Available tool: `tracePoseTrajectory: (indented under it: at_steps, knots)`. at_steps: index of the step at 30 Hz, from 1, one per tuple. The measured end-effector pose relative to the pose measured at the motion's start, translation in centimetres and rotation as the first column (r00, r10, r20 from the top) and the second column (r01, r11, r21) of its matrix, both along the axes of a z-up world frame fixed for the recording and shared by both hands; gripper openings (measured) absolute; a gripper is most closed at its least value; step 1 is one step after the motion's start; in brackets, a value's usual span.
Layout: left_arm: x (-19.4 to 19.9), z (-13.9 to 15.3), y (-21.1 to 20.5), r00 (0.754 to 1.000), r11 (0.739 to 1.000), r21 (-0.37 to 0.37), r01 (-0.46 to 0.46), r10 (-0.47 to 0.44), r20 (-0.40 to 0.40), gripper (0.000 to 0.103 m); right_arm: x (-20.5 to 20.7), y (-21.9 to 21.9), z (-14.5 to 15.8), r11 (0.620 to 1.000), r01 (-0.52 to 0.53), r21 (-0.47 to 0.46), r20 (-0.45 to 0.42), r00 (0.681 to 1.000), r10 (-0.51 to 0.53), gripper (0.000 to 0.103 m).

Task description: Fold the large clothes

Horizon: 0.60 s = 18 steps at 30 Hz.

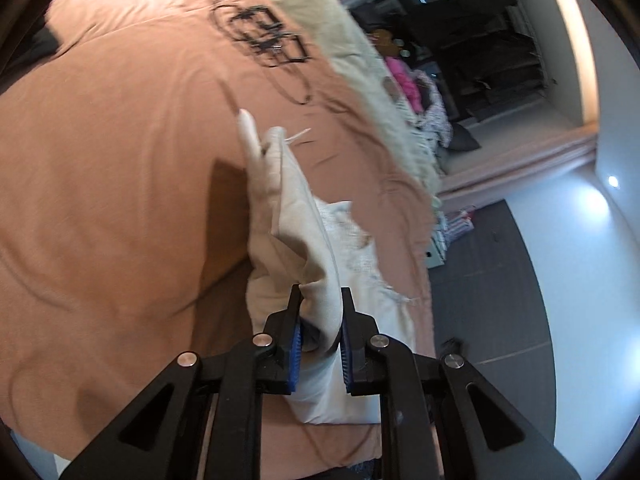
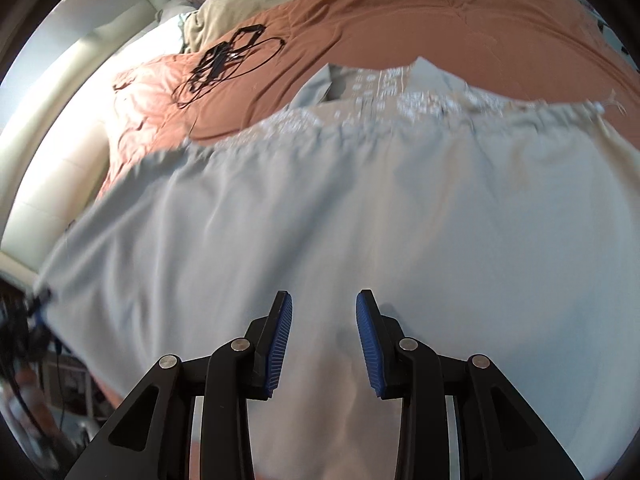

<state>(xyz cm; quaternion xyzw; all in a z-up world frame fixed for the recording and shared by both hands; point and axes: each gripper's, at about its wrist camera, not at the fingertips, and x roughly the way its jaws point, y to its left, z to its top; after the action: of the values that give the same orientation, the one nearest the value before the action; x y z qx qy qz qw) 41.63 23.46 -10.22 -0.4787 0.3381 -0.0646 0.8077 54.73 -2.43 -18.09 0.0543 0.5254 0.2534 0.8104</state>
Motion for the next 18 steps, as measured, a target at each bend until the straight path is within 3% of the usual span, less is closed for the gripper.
tracePoseTrajectory:
  at_steps: [2, 9, 18]
  knots:
    - [0.6, 1.3, -0.7, 1.000, 1.000, 0.003, 0.017, -0.017, 0.026, 0.017, -1.7, -0.3, -0.2, 1.000, -0.009, 0.010, -0.011, 1.000, 0.009, 0.033]
    - [2.6, 5.9, -3.7, 0.992, 0.996, 0.035, 0.083, -0.086, 0.094, 0.017, -6.5, -1.5, -1.4, 0.999, -0.029, 0.021, -0.045, 0.999, 0.030, 0.015]
    - [6.1, 9.9, -10.3, 0.968, 0.972, 0.110, 0.207, -0.220, 0.121, 0.017, -8.1, -2.0, -4.4, 0.998, -0.028, 0.055, -0.103, 0.994, 0.034, 0.013]
